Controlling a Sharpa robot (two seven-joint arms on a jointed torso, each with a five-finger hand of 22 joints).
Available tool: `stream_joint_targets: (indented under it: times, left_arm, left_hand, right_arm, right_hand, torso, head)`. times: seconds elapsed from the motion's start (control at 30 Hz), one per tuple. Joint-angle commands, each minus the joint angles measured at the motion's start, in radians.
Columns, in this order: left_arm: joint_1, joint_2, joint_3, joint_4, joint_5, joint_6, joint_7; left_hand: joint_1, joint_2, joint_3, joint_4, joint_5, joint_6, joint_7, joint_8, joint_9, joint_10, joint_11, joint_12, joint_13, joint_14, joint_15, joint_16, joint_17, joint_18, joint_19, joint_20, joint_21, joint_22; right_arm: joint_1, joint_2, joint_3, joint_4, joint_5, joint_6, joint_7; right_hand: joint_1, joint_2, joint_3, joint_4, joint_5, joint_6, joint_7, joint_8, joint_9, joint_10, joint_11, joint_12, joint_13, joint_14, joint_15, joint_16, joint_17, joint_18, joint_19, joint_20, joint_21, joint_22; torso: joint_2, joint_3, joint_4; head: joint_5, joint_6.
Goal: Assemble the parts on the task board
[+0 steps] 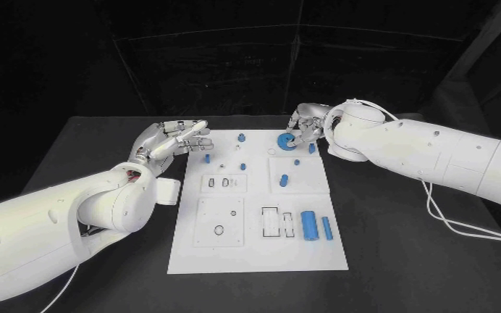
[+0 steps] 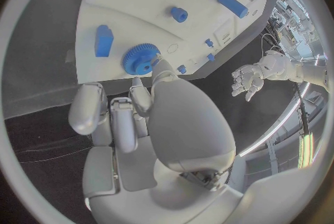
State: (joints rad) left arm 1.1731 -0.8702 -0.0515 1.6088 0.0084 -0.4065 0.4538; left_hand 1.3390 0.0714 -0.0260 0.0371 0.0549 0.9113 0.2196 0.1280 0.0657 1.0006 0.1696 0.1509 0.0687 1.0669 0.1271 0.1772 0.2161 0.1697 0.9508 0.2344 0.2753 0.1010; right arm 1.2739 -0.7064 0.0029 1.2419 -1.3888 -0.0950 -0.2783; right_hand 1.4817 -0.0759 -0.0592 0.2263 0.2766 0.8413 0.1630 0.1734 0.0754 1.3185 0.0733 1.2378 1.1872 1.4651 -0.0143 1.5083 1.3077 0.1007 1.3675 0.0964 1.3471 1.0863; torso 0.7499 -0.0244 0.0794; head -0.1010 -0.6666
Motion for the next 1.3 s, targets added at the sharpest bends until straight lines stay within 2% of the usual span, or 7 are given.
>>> stream_joint_targets:
  times: [0.03, 0.5, 0.6, 0.67, 1.0, 1.3]
  left_arm:
    - [0.001, 0.001, 0.001, 0.000, -0.005, 0.012, 0.005]
    - [0.001, 0.003, 0.001, -0.003, -0.005, 0.013, 0.004]
    - [0.001, 0.003, 0.001, -0.005, -0.005, 0.013, 0.003]
    - [0.001, 0.003, 0.001, -0.005, -0.005, 0.013, 0.002]
    - [0.001, 0.002, 0.000, -0.007, -0.005, 0.014, -0.001]
    - [0.001, 0.000, 0.000, -0.009, -0.005, 0.014, -0.002]
  left_hand:
    - [0.003, 0.002, 0.000, -0.004, 0.003, 0.008, 0.001, -0.005, 0.000, 0.008, 0.001, -0.004, 0.000, 0.006, 0.000, -0.005, 0.001, 0.013, 0.006, 0.001, 0.002, -0.001]
    - [0.003, 0.002, 0.000, -0.004, 0.003, 0.008, 0.001, -0.005, 0.000, 0.008, 0.001, -0.004, 0.000, 0.006, 0.000, -0.005, 0.001, 0.013, 0.006, 0.001, 0.002, -0.001]
    - [0.003, 0.002, 0.000, -0.004, 0.003, 0.008, 0.001, -0.005, 0.000, 0.008, 0.001, -0.004, 0.000, 0.006, 0.000, -0.005, 0.001, 0.013, 0.006, 0.001, 0.002, -0.001]
    - [0.004, 0.002, 0.000, -0.005, 0.003, 0.007, 0.000, -0.007, -0.001, 0.007, 0.001, -0.006, 0.000, 0.006, 0.000, -0.007, 0.002, 0.013, 0.007, 0.001, 0.001, -0.002]
    - [0.004, 0.002, 0.000, -0.006, 0.003, 0.007, 0.000, -0.007, -0.001, 0.007, 0.001, -0.006, 0.000, 0.006, 0.000, -0.007, 0.002, 0.013, 0.007, 0.001, 0.001, -0.002]
    - [0.005, 0.002, 0.000, -0.007, 0.003, 0.006, 0.000, -0.008, -0.001, 0.007, 0.001, -0.007, 0.000, 0.006, 0.000, -0.008, 0.003, 0.013, 0.007, 0.001, 0.001, -0.002]
  right_arm:
    - [0.000, 0.006, 0.000, -0.003, -0.018, 0.021, -0.001]
    - [-0.006, 0.027, 0.000, -0.023, -0.047, 0.028, -0.007]
    - [-0.007, 0.028, 0.000, -0.025, -0.055, 0.031, -0.009]
    - [-0.008, 0.029, 0.000, -0.026, -0.059, 0.033, -0.008]
    - [-0.009, 0.027, 0.000, -0.022, -0.074, 0.030, -0.001]
    - [-0.012, 0.025, 0.000, -0.016, -0.118, -0.002, -0.003]
  right_hand:
    - [0.010, -0.002, 0.001, -0.007, 0.004, -0.006, -0.001, 0.006, -0.001, 0.009, -0.002, 0.007, 0.003, 0.079, 0.007, 0.006, 0.127, -0.009, 0.005, 0.000, 0.006, 0.002]
    - [0.029, 0.011, 0.009, -0.026, -0.001, -0.007, -0.001, 0.011, -0.002, 0.022, -0.001, 0.028, 0.027, 0.080, 0.008, 0.009, 0.134, -0.010, 0.006, 0.000, 0.011, 0.009]
    - [0.041, 0.019, 0.021, -0.042, -0.051, -0.002, -0.001, 0.018, -0.001, 0.026, -0.002, 0.037, 0.037, 0.080, 0.008, 0.011, 0.137, -0.011, 0.006, 0.000, 0.014, 0.012]
    - [0.050, 0.022, 0.030, -0.051, -0.060, 0.002, -0.002, 0.022, 0.000, 0.028, -0.002, 0.041, 0.042, 0.080, 0.007, 0.011, 0.137, -0.011, 0.006, 0.000, 0.015, 0.014]
    - [0.074, 0.024, 0.058, -0.083, -0.042, 0.014, -0.002, 0.032, 0.000, 0.039, -0.004, 0.059, 0.064, 0.080, 0.007, 0.011, 0.138, -0.012, 0.006, 0.000, 0.019, 0.020]
    - [0.112, 0.044, 0.138, -0.132, -0.065, 0.060, -0.004, 0.052, 0.000, 0.056, -0.008, 0.083, 0.095, 0.081, 0.003, 0.014, 0.144, -0.014, 0.010, -0.004, 0.027, 0.034]
  torso:
    - [0.000, -0.0004, 0.0005]
    - [0.000, 0.0002, 0.0001]
    - [0.000, 0.0007, 0.0003]
    - [0.000, 0.0003, 0.0002]
    - [0.000, -0.0001, 0.0004]
    - [0.000, -0.0002, 0.0002]
  head:
    - [0.001, -0.001]
    - [0.000, -0.007]
    - [0.001, -0.007]
    - [0.001, -0.008]
    - [-0.001, -0.010]
    - [-0.005, -0.012]
